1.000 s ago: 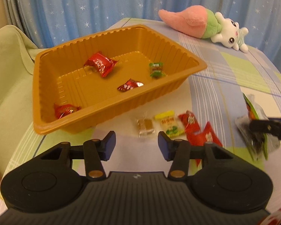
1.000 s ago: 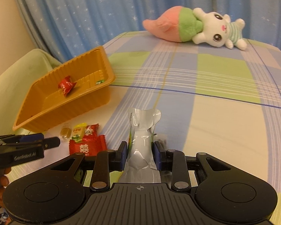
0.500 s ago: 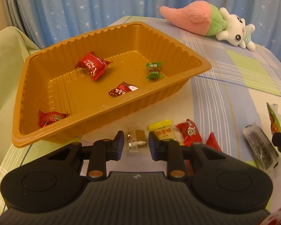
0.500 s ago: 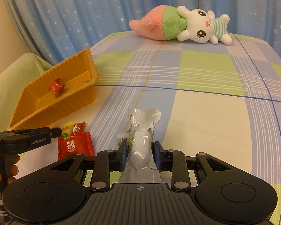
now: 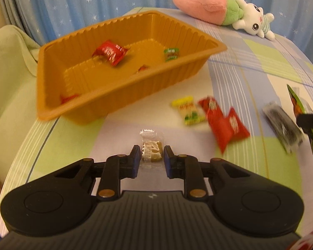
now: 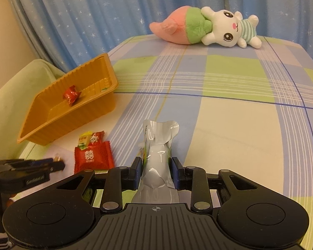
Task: Organize snacks
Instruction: 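Close the left tool on the clear-wrapped brown candy while the right tool holds the silver packet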
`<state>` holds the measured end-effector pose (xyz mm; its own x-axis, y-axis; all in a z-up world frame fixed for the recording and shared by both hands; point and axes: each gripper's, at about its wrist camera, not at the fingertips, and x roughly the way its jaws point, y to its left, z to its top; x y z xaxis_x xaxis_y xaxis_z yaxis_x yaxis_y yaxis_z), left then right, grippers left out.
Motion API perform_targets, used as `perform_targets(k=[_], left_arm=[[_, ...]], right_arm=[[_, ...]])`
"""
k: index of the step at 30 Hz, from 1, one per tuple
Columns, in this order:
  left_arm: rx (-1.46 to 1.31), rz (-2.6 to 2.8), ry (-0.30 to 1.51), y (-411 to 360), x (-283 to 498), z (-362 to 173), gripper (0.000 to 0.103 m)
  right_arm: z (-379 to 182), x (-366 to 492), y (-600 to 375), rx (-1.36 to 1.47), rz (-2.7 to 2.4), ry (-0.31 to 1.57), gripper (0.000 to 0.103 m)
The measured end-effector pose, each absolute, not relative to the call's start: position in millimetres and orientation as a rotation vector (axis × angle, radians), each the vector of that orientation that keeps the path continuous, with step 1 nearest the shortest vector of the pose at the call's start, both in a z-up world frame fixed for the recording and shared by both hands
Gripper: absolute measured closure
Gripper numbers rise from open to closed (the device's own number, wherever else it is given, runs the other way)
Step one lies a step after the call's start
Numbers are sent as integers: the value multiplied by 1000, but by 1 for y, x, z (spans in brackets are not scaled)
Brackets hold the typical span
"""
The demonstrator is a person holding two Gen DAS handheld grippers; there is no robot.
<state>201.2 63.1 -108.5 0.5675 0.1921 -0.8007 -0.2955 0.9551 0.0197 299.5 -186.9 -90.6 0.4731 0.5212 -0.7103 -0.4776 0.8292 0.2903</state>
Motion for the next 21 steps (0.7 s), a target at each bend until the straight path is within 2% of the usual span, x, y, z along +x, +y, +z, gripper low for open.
perform_targets(k=[8,15,20,21], left_arm=[[-158,284,968,69,177,-103,81],[-142,288,972,65,183,-104,75],[-130,290,977,63,187,-104,76],[-131,291,978,64,187,-104,81]], right_arm=[[-93,286,-190,62,622,908,73],[-90,279,-191,57,623,900,73],[-88,273,-193,54,619,895,73],[-87,271,-194,54,619,894,73]])
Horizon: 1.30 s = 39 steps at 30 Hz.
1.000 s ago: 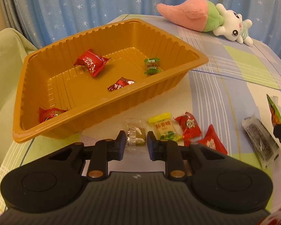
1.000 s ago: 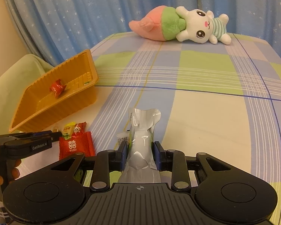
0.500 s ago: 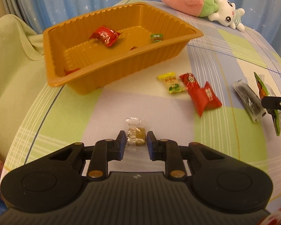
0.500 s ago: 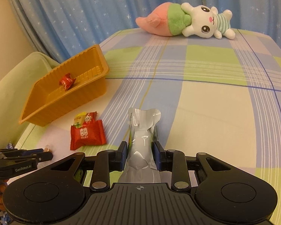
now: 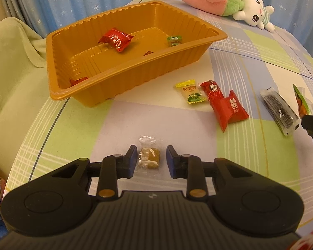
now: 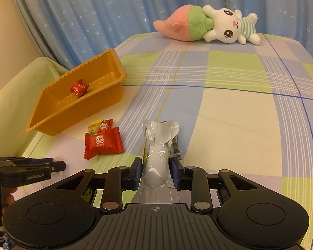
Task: Organize snacks
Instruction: 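Close the left tool on the clear-wrapped brown candy while the right tool holds the silver packet, then carry both snacks over the tray and open the left tool to drop the clear candy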
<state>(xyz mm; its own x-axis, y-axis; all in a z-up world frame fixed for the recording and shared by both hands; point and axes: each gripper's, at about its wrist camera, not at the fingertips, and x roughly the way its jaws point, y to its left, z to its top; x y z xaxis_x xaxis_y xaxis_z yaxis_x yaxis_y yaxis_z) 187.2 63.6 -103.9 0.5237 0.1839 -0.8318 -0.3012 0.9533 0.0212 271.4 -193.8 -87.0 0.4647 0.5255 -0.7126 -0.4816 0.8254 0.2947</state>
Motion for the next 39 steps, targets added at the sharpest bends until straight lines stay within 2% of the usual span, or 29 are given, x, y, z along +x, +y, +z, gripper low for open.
perform_targets(k=[1,14,27,39], left_arm=[[-131,291,979,64,187,-104,84],[-156,298,968,67,172,-93,85],[-178,297,868,75,147,-47,85],[-185,313,785,97,160,-10,85]], right_arm=[[-86,270,-194,55,619,894,73],[-80,259,-190,45,649,882,73],[-67,257,-167,42,731,848,73],[-48,274,-124,43,826,798,73]])
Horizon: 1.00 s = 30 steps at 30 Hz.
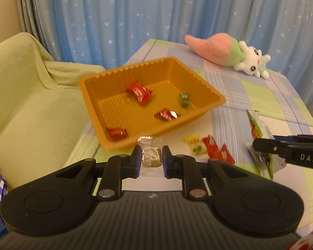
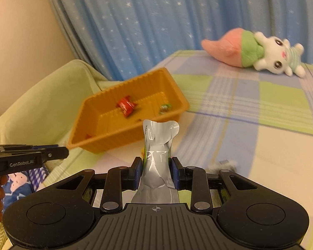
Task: Organize snacks
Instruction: 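Carry both snacks over the tray and open the left tool to drop the clear candy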
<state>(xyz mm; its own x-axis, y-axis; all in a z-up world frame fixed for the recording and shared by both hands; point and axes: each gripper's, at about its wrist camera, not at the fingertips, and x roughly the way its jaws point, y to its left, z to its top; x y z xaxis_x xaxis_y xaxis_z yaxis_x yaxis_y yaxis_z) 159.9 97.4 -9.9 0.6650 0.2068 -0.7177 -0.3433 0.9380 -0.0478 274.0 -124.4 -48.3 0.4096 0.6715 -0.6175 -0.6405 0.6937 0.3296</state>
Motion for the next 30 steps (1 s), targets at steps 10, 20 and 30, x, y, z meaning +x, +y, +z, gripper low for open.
perform_targets(k=[10,20,30], left_arm=[[-174,330,767,124,198,1,85],[-190,359,811,160,248,-9,85],[-216,417,879,193,287,-36,85]], right_arm=[[-31,302,-73,45,888,748,73],[-24,339,-32,38,908,733,73],[-30,371,-8,21,894,747,73]])
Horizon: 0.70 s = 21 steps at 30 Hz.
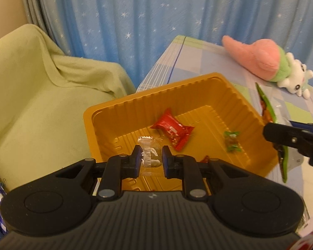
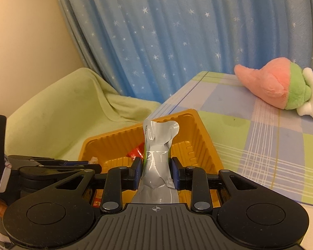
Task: Organize snacks
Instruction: 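Carry both snacks over the tray and open the left tool to drop the clear candy, then open the right tool to drop the silver packet into the tray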
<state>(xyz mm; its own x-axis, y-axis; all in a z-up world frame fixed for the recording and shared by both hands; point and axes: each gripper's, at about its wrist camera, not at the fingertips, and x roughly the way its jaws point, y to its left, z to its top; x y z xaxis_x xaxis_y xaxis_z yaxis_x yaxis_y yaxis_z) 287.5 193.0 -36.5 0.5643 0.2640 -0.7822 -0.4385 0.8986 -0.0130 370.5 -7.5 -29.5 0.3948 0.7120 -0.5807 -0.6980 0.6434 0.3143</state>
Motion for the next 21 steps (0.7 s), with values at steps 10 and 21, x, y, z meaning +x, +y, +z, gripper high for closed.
perform_targets(k=[10,21], left_arm=[[-224,427,925,208,305,-56,84],[-244,391,918,214,292,-50,75]], right_arm=[[-40,391,4,14,874,779,73],[-45,397,12,1,871,792,73]])
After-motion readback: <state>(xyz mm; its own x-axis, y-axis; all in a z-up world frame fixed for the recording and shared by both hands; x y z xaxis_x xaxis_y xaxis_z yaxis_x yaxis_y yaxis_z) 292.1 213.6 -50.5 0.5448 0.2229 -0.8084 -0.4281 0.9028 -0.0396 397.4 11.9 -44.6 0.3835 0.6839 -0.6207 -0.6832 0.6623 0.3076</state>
